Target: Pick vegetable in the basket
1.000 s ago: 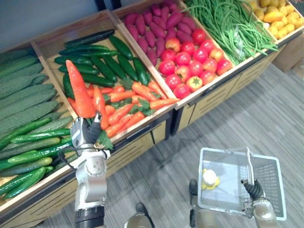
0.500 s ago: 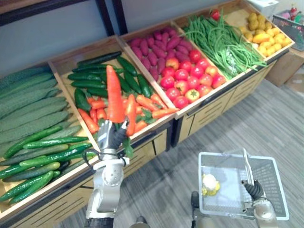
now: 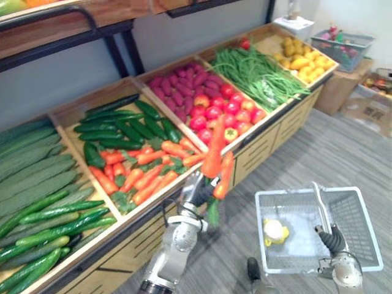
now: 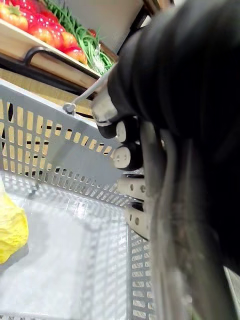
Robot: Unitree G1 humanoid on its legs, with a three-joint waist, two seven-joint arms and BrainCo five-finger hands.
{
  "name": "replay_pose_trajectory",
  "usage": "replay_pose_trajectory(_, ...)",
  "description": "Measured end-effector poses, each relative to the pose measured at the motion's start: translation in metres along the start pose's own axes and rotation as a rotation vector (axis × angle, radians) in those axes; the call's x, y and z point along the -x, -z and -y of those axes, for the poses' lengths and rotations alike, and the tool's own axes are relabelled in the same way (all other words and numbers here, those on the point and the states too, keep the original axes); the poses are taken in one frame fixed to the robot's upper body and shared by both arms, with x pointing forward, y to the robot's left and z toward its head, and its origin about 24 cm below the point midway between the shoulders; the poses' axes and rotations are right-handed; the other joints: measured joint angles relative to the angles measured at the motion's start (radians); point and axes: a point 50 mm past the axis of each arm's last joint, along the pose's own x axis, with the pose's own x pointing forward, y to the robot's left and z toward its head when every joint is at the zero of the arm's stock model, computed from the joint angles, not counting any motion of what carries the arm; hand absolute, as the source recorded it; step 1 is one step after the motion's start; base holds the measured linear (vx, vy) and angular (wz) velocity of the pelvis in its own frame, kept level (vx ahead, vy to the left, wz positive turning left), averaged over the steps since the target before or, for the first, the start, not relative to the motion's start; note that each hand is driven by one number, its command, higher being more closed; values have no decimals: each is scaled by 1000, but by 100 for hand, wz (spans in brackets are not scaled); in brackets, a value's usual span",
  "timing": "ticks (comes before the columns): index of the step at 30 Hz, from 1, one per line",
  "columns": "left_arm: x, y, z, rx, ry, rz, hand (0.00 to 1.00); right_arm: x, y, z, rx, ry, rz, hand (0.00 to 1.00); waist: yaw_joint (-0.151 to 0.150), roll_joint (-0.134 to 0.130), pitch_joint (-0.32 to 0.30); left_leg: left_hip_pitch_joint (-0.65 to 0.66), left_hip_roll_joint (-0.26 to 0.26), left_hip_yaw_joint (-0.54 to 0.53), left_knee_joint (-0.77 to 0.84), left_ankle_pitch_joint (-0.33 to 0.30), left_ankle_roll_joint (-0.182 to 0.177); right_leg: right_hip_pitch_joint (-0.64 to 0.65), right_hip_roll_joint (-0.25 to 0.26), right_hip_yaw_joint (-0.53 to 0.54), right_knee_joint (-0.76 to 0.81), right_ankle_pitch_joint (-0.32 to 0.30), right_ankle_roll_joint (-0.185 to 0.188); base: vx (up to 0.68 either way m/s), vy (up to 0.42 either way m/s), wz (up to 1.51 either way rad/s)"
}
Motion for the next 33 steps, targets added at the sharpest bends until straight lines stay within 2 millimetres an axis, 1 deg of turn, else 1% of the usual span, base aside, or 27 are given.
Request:
replay_pose_trajectory(1,0,-1,6,7,22,-2,100,1,0,-1,-4,-2,2,100,0,0,-2,7,1,8,0,-2,-1,1,3,7,0,0,0,1,-34,-28)
replay_pose_trajectory(2,0,-2,17,23,61,-8,100,4,-1,-5,-5,-15,7,100,-3,2,-9,14,5,20,4,-3,1,1,10,20,0,4,-4,4,-25,-26)
replay_pose_trajectory(3,0,-2,23,29,81,-10,100,5,-1,-7,-3,-24,8,100,-9,2,-12,17,7,26,6,-5,0,1,12,24,0,3,-3,2,-26,-31)
replay_pose_trajectory(4,0,-2,33,54,117,-21,100,5,-4,-12,-2,-44,18,100,-18,2,-13,24,9,36,11,-9,-2,1,16,35,1,5,-1,-9,-30,-26)
replay_pose_trajectory(5,-2,-1,42,64,153,-32,100,7,-6,-15,-9,-58,31,100,-21,2,-13,26,10,45,15,-14,-3,-1,18,44,1,6,0,-9,-24,-24)
replay_pose_trajectory(6,-3,-1,46,69,169,-36,100,9,-7,-17,-11,-64,37,100,-23,2,-13,26,11,49,15,-16,-3,-2,19,47,1,6,0,-28,-29,-22)
replay_pose_trajectory(8,-5,-2,60,68,223,-45,100,13,-12,-23,-39,-86,58,100,-41,0,-16,25,9,68,16,-21,-3,-16,22,66,3,6,-1,-27,-25,-21)
replay_pose_trajectory(10,-6,2,69,61,259,-63,100,15,-15,-27,-42,-101,70,100,-48,0,-16,27,8,79,22,-25,-2,-22,24,78,3,6,0,-15,-17,-19)
replay_pose_trajectory(13,-6,3,80,31,317,-63,100,19,-18,-28,-51,-109,84,100,-52,-1,-18,25,8,87,32,-34,-3,-34,29,97,3,12,8,-10,-26,-20)
replay_pose_trajectory(14,-7,6,84,14,337,-73,100,20,-18,-31,-68,-120,85,100,-61,-3,-19,25,7,87,33,-35,-3,-33,28,97,3,13,8,-10,-23,-5)
replay_pose_trajectory(16,-8,9,89,-5,364,-86,100,22,-20,-35,-80,-136,93,100,-75,-5,-19,25,6,87,34,-39,-2,-33,27,98,3,13,9,0,0,0)
replay_pose_trajectory(18,-10,9,96,-25,397,-85,100,26,-24,-38,-93,-147,107,100,-83,-6,-18,25,6,89,35,-41,-1,-34,25,99,3,13,9,0,0,0)
replay_pose_trajectory(19,-10,9,99,-38,414,-87,100,28,-27,-41,-99,-155,120,100,-93,-9,-17,24,6,89,34,-43,-1,-34,25,99,3,13,9,0,0,0)
replay_pose_trajectory(21,-12,9,104,-57,432,-86,100,31,-33,-43,-113,-166,146,100,-104,-13,-18,23,6,92,34,-45,-1,-37,25,102,3,12,10,-26,-29,-4)
replay_pose_trajectory(23,-13,9,107,-75,442,-86,100,33,-37,-44,-136,-170,159,100,-107,-16,-19,19,5,94,34,-45,-1,-44,25,104,6,12,10,-22,-34,-4)
replay_pose_trajectory(24,-13,10,109,-90,445,-92,100,33,-41,-44,-149,-167,176,100,-117,-18,-19,12,4,95,35,-45,-1,-53,25,105,7,12,10,-16,-41,-1)
replay_pose_trajectory(26,-10,14,113,-108,468,-108,100,34,-46,-45,-172,-164,194,100,-126,-19,-18,9,4,96,37,-45,0,-57,26,106,7,12,10,-5,-39,-2)
replay_pose_trajectory(30,-9,14,117,-131,493,-106,100,36,-53,-50,-194,-169,222,100,-132,-21,-17,10,4,105,35,-45,-1,-63,30,114,7,13,12,-5,-33,-6)
replay_pose_trajectory(33,-8,14,119,-147,510,-106,100,37,-57,-55,-207,-190,235,100,-133,-28,-16,12,2,112,33,-45,-1,-65,31,122,7,15,14,-19,-34,-7)
